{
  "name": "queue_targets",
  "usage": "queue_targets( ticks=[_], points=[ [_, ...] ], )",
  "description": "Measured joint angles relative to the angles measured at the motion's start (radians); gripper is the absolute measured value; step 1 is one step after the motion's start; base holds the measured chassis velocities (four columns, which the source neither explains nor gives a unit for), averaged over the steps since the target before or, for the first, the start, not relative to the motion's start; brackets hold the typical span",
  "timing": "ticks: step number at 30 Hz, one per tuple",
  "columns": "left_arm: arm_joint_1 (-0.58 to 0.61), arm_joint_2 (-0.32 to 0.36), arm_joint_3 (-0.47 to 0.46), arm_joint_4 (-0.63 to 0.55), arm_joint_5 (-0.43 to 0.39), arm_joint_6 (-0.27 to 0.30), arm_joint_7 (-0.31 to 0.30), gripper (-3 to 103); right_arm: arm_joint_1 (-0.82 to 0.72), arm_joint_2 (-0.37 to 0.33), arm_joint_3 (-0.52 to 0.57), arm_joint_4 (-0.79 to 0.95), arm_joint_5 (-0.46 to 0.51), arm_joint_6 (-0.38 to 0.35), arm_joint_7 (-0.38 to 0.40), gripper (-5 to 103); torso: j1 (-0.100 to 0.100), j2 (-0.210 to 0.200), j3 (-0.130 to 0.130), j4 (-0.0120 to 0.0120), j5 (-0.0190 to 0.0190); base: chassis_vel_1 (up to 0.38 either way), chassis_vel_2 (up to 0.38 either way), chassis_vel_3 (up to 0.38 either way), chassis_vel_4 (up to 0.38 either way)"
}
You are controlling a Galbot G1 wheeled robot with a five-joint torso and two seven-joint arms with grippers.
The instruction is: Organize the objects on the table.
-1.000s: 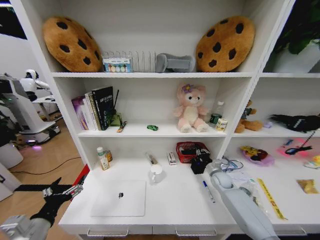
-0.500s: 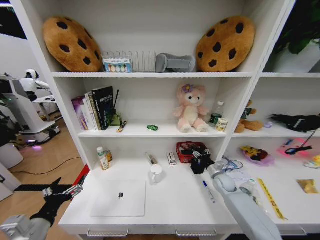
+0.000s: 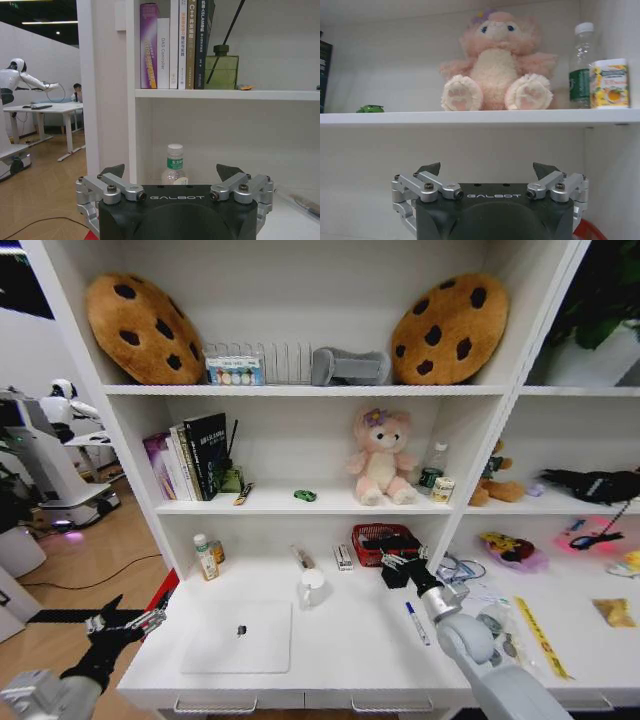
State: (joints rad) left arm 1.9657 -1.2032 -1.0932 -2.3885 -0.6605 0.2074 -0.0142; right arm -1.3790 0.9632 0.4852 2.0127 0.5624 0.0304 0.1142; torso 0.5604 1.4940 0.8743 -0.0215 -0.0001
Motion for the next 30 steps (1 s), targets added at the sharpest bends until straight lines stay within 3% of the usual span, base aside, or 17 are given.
queue_targets(
  ticks=[4, 14, 30],
  points=[
    [0.000, 0.000, 0.000, 0.000, 0.000, 0.000, 0.000, 100, -0.124, 0.022, 0.057, 0.088, -0.008, -0.058, 0.048, 100, 0.000, 0.000, 0.000, 0.0002, 0.0000, 0.000, 0.000, 0.000, 0.000],
    [0.000, 0.000, 0.000, 0.000, 0.000, 0.000, 0.000, 100, -0.351, 0.095, 0.081, 0.140, -0.048, 0.000, 0.028, 100, 0.000, 0.000, 0.000, 0.0000, 0.0001, 0.000, 0.000, 0.000, 0.000],
    [0.000, 0.000, 0.000, 0.000, 0.000, 0.000, 0.000, 100, -0.307, 0.096, 0.032, 0.121, -0.025, -0.007, 0.036, 100, 0.000, 0.000, 0.000, -0.0001, 0.0001, -0.046, -0.051, 0.059, 0.045]
  ],
)
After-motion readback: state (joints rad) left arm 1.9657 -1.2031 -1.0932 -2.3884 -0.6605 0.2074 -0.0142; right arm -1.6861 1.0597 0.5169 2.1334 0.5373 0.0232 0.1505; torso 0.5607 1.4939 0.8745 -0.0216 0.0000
